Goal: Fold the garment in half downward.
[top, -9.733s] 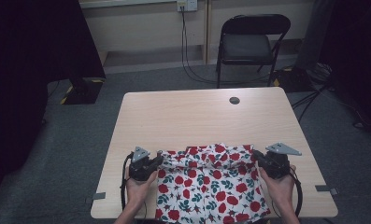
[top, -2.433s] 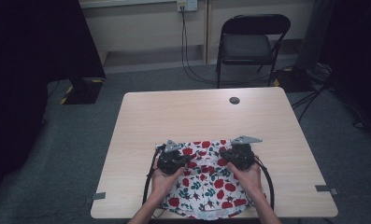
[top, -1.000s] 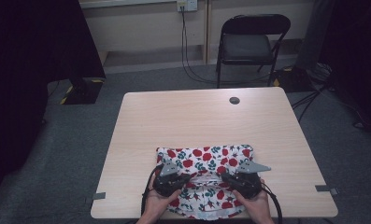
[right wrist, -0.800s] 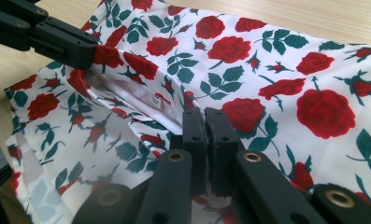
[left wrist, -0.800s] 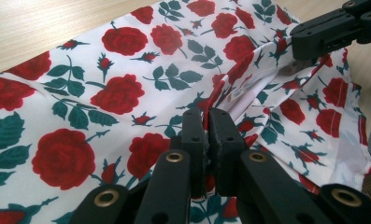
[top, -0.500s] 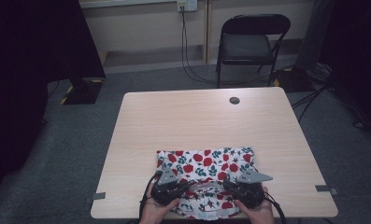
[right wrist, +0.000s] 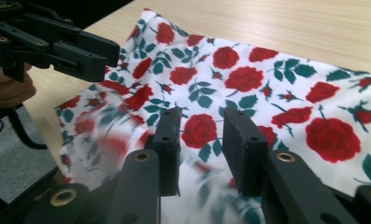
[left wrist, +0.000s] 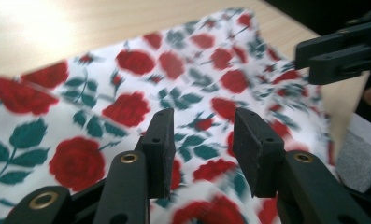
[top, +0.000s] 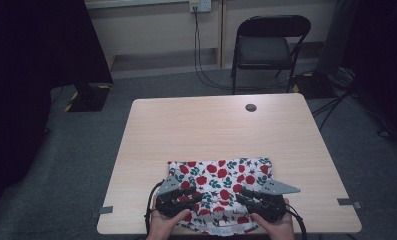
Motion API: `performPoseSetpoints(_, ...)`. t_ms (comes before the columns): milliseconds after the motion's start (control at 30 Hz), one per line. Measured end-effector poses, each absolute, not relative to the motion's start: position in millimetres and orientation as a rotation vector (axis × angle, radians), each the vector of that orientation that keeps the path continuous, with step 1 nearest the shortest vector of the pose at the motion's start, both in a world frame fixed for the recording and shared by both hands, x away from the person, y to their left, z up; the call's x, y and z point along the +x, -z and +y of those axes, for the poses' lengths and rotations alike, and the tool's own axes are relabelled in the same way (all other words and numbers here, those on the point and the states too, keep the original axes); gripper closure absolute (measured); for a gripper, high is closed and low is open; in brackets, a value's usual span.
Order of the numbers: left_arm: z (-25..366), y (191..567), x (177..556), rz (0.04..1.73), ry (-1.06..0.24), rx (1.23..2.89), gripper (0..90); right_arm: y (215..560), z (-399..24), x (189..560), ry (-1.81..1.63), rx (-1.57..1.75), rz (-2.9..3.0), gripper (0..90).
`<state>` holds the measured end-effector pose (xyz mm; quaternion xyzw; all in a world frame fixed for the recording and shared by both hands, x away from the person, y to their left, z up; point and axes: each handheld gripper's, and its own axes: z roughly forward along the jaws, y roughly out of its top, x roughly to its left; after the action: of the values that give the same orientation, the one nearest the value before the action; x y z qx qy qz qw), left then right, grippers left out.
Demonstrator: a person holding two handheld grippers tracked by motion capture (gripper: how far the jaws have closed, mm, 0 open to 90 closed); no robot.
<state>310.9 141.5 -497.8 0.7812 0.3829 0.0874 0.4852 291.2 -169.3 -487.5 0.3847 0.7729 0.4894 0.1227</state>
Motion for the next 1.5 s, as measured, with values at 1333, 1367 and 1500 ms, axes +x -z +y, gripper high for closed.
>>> performPoseSetpoints(1333,146.7,501.6,390.8,1.251,-0.444,1.897,39.4,497.8,-177.3,374.6,-1.041,1.356,1.975,48.1)
performPoseSetpoints(1367,146.7,501.6,390.8,1.251,-0.444,1.897,39.0,497.8,-177.3,374.6,-1.041,1.356,1.975,48.1)
performPoseSetpoints(1500,146.2,510.8,381.6,1.225,-0.489,1.959,37.1,513.3,-179.6,376.0,-0.963,1.424,1.976,43.0)
